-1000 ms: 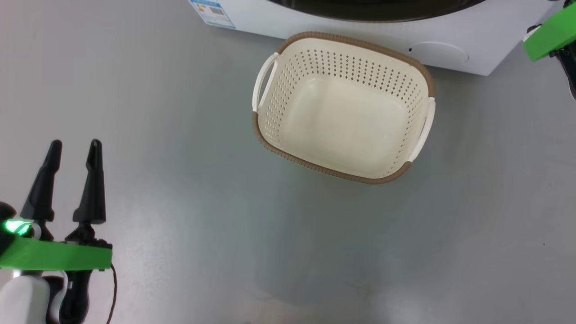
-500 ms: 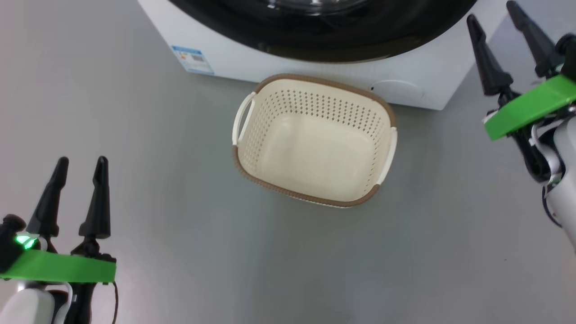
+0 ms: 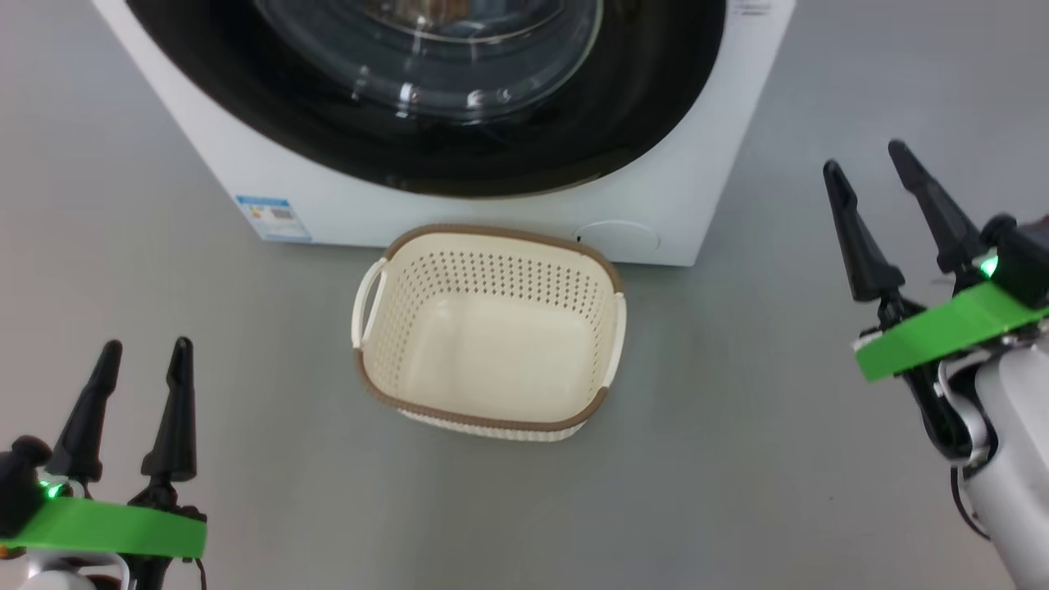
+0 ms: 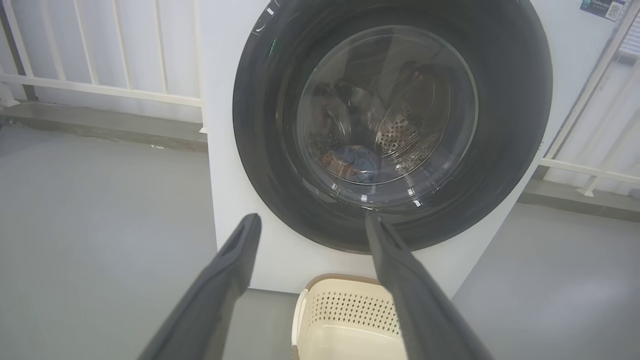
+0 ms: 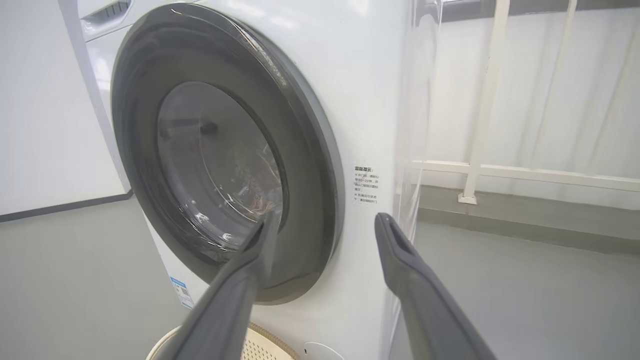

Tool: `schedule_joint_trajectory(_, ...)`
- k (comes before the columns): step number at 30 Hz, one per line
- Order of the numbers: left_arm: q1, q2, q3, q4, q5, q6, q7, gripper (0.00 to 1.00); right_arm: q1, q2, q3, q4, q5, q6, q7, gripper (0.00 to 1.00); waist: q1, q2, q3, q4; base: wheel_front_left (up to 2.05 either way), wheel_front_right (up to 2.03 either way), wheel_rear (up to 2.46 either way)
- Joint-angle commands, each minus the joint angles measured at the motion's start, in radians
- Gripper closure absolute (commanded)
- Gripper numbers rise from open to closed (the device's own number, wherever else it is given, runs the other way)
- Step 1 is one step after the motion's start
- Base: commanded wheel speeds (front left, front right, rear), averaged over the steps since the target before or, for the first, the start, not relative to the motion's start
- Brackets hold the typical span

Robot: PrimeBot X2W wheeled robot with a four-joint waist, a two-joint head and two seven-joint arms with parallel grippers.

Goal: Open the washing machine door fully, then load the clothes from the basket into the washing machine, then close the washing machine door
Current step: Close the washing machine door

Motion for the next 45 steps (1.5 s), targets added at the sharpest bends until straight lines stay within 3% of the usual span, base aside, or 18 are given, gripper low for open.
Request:
schedule_joint_trajectory(1, -0.008, 0.033, 0.046, -0.012, 0.009, -0.003, -0.006, 0.0, 0.044, -0.002, -0.004, -0.041, -0.009, -0.004, -0.008, 0.0, 0.0002, 0.0, -0.073, -0.069, 0.0, 0.0, 0.0)
schedule_joint_trajectory(11, 0.043, 0.014, 0.076, -0.015, 0.017, -0.001, -0.006, 0.0, 0.231, 0.03, -0.071, -0.155, -0.031, -0.004, -0.008, 0.0, 0.0002, 0.0, -0.139, -0.129, 0.0, 0.0, 0.0)
schedule_joint_trajectory(23, 0.121, -0.028, 0.118, -0.025, 0.031, 0.007, -0.006, 0.0, 0.367, 0.058, -0.134, -0.199, -0.039, -0.004, -0.008, 0.0, 0.0002, 0.0, -0.182, -0.179, 0.0, 0.0, 0.0)
schedule_joint_trajectory(45, 0.128, -0.012, 0.086, -0.03, 0.009, 0.0, -0.005, 0.0, 0.397, 0.07, -0.157, -0.208, -0.049, -0.004, -0.008, 0.0, 0.0002, 0.0, -0.178, -0.189, 0.0, 0.0, 0.0)
